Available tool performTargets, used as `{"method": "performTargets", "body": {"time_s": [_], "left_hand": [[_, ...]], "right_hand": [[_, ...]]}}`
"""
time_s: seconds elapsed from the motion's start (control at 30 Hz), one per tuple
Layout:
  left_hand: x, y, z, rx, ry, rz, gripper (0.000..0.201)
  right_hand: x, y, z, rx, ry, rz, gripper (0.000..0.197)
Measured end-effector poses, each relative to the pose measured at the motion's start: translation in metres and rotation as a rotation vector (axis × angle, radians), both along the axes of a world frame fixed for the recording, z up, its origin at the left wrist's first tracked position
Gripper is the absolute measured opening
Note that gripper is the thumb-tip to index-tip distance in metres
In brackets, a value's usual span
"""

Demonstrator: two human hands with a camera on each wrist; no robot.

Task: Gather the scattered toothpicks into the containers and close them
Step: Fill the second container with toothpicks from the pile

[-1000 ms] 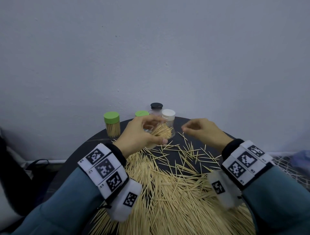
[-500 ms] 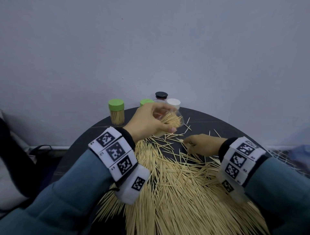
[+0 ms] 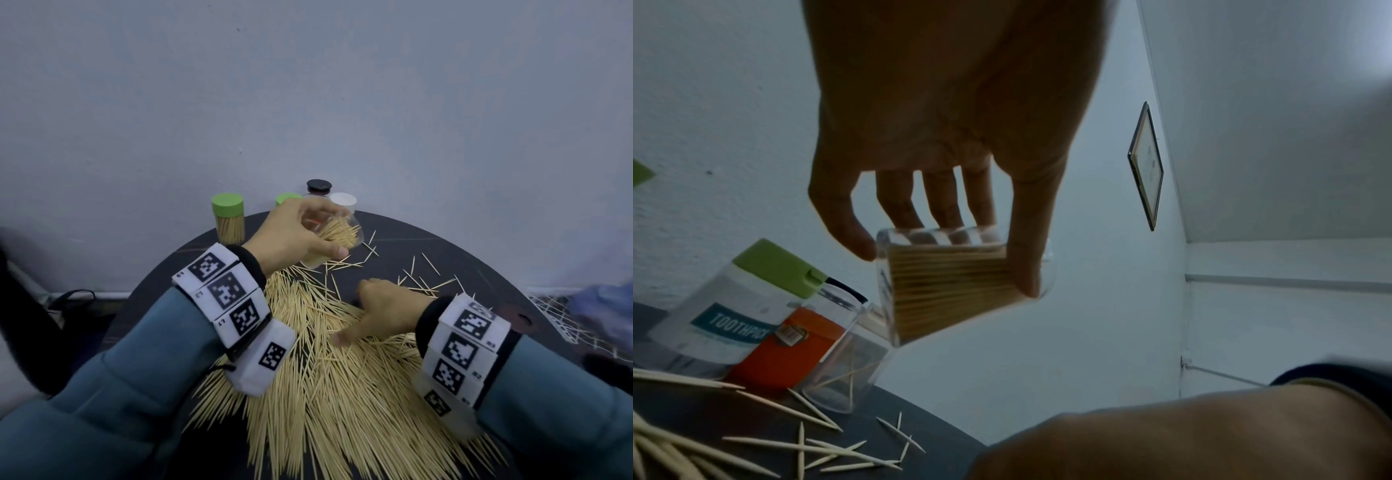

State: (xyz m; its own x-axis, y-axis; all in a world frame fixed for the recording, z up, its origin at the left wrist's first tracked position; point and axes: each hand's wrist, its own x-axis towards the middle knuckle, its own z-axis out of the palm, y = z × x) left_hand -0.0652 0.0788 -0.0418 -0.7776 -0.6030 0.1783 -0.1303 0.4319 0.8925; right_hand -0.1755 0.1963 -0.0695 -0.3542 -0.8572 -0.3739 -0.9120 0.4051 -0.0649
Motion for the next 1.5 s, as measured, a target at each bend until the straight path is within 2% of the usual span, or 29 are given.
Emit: {"method": "performTargets", "body": {"time_s": [0.2,0.4,0.63,0.73,0.9,1.03,1.2,1.3,1.4,1.5], "left_hand": [[0.001,0.000,0.001,-0.005,0.009,0.001,0.059],[0.002,0.001,0.003,-0.005,0.005,-0.006,0.058],[0.002,0.000,0.003,0.005,0.007,-0.012,0.058],[0.002,-0.002,0.003,0.006,0.012,-0.004,0.059],[0.001,-0.003,0.001,-0.008,0.015,0.002,0.058],[0.001,-0.004,0.001,-0.007,0.009,0.002,0.059],[0.001,-0.004,-0.001,-0.015,0.001,-0.004,0.058],[0.000,-0.006,-0.003,-0.025,-0.011,0.013,0.058],[-0.001,-0.007,-0.006,-0.023,-0.027,0.023,0.059],[-0.001,-0.006,-0.007,-0.035,-0.043,0.016,0.059]], "right_hand": [[0.008,-0.010,-0.004,0.023,-0.038,-0.010,0.052],[0.016,-0.018,-0.007,0.015,-0.031,-0.008,0.034],[0.018,-0.022,-0.008,0.013,-0.069,-0.023,0.032],[0.011,-0.021,-0.004,-0.018,-0.181,-0.065,0.033],[-0.004,-0.020,-0.004,-0.161,-0.419,-0.239,0.016],[-0.011,-0.016,-0.005,-0.355,-0.836,-0.422,0.026],[-0.016,-0.019,-0.010,-0.570,-1.149,-0.618,0.021],[-0.020,-0.019,-0.016,-0.584,-1.212,-0.595,0.024],[-0.026,-0.016,-0.021,-0.495,-1.133,-0.520,0.007],[-0.032,-0.016,-0.027,-0.441,-1.024,-0.513,0.008]]}}
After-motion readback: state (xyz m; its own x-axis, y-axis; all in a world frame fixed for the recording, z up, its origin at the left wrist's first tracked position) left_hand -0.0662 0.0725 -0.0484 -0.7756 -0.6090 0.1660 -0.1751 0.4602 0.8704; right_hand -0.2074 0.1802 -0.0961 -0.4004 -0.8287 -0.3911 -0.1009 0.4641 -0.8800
